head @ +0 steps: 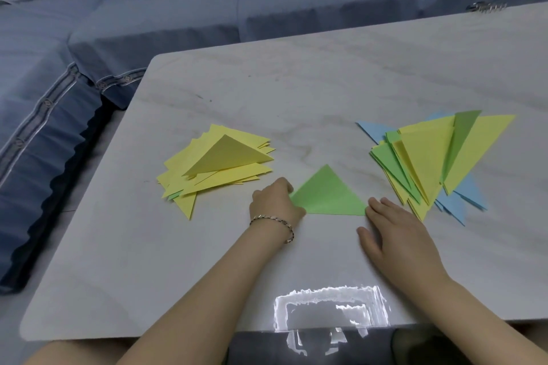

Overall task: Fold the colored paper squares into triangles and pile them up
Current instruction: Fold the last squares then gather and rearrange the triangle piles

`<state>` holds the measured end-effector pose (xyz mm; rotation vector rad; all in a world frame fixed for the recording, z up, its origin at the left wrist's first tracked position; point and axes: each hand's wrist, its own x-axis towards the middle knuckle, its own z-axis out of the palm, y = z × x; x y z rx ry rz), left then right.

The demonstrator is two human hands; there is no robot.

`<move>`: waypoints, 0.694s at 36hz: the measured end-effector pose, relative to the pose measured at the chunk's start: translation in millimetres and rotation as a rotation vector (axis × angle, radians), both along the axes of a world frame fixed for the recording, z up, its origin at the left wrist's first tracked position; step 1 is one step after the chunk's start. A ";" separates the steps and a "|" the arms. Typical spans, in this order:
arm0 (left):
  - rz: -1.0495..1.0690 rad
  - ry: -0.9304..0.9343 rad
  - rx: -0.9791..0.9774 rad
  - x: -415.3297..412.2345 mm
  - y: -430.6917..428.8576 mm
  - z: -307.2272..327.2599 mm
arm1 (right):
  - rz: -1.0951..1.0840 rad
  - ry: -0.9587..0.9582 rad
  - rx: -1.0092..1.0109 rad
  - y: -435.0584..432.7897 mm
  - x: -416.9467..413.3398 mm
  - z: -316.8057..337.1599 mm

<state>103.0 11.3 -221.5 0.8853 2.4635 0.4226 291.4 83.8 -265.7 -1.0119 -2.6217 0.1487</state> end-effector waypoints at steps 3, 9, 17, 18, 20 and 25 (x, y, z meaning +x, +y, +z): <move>0.005 -0.007 0.138 -2.1 0.0 -0.4 | -0.025 0.033 0.011 -0.9 -5.6 2.3; 0.061 -0.164 0.451 -2.9 -6.4 -5.4 | -0.046 0.081 0.024 -4.7 -15.1 7.5; 0.017 0.288 0.841 -64.8 -39.4 12.0 | 0.026 0.131 -0.003 -11.5 -25.3 15.2; 0.052 0.326 0.821 -79.9 -42.4 12.7 | 0.034 0.133 -0.002 -12.1 -27.4 15.4; 0.140 0.393 0.703 -110.0 -44.4 13.6 | 0.048 0.134 -0.003 -13.5 -31.8 16.1; 0.178 0.436 0.187 -162.0 -42.5 5.6 | 0.062 0.132 -0.022 -17.9 -44.5 16.6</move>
